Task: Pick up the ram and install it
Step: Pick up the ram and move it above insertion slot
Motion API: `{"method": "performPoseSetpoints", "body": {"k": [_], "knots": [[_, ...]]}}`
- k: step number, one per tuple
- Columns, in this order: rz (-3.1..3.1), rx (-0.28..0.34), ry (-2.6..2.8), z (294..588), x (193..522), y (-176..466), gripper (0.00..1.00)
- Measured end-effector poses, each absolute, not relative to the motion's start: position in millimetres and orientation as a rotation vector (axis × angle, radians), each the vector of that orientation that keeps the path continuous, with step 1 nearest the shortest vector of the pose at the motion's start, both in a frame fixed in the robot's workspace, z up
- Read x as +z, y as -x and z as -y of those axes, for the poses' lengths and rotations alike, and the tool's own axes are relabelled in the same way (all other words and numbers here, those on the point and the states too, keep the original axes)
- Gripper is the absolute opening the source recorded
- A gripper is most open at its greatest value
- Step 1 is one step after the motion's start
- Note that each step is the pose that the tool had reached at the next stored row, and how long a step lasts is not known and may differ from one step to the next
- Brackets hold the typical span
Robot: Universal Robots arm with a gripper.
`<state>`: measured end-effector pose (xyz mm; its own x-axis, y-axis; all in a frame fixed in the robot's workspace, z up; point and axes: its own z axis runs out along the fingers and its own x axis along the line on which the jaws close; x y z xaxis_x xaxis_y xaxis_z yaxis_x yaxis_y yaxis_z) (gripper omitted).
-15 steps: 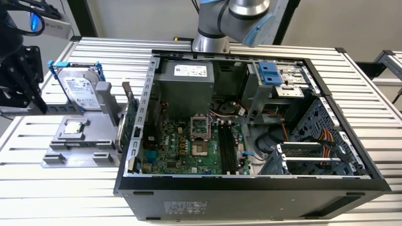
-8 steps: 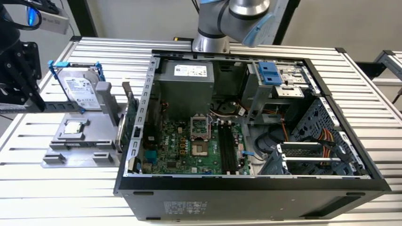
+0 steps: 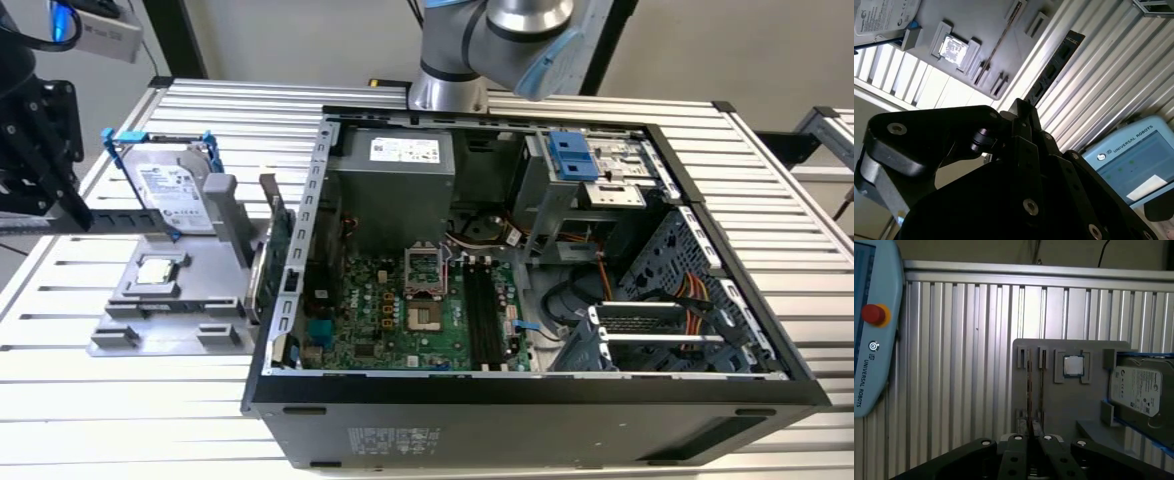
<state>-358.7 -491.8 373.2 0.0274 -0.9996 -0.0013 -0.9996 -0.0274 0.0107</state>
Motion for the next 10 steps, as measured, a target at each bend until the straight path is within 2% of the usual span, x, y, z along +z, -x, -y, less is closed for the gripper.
{"method": "performPoseSetpoints", "body": {"k": [10], "knots": [[2.186, -0.013, -2.247, 491.8, 380.2, 358.8, 0.0]]}}
